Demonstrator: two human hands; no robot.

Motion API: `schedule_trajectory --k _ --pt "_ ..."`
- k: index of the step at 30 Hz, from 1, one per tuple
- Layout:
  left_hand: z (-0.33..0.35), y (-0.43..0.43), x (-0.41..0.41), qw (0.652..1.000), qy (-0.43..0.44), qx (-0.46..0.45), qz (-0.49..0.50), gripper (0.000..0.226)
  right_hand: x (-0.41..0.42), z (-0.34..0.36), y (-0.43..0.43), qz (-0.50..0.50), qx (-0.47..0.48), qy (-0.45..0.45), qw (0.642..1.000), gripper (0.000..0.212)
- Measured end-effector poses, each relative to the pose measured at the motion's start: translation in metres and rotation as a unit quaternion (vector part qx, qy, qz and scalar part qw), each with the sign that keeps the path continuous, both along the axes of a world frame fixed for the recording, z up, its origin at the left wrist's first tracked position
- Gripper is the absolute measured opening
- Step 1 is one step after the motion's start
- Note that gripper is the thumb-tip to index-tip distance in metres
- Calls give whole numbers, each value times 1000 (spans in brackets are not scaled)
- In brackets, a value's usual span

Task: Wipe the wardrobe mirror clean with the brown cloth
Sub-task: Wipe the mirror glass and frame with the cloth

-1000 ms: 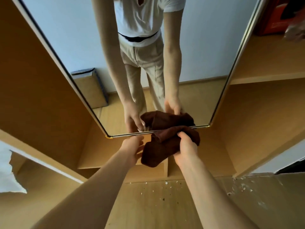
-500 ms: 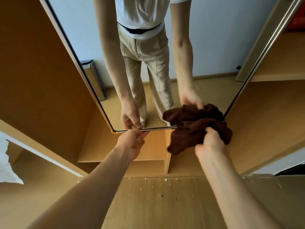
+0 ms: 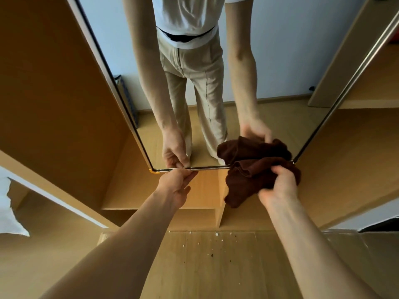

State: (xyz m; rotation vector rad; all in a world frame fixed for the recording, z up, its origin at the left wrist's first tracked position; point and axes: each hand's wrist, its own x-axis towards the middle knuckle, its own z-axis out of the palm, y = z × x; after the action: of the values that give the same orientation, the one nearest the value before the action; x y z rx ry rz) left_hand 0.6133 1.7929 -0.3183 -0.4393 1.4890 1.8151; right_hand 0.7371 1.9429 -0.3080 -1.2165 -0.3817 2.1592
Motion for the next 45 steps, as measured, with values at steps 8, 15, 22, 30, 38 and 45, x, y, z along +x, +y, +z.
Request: schedule_trajectory --k 8,15,22,30,38,45 --pt "4 -16 7 996 -40 9 -77 27 -49 -18 -79 196 -17 7 980 27" --pt "-20 -55 27 961 24 -1 -276 71 -30 -42 -74 473 154 -149 854 32" --pt "-20 -48 33 971 -28 -20 -237 51 -22 -37 -63 488 211 -88 842 23" --pt "-25 -25 43 990 -129 46 -22 32 -33 -30 -37 204 105 -62 971 16" --pt "-4 12 31 991 -70 63 -94 31 -40 -20 -27 137 42 -58 988 10" --pt "-11 -50 0 988 -59 116 80 35 -36 -19 -22 145 82 -49 985 17"
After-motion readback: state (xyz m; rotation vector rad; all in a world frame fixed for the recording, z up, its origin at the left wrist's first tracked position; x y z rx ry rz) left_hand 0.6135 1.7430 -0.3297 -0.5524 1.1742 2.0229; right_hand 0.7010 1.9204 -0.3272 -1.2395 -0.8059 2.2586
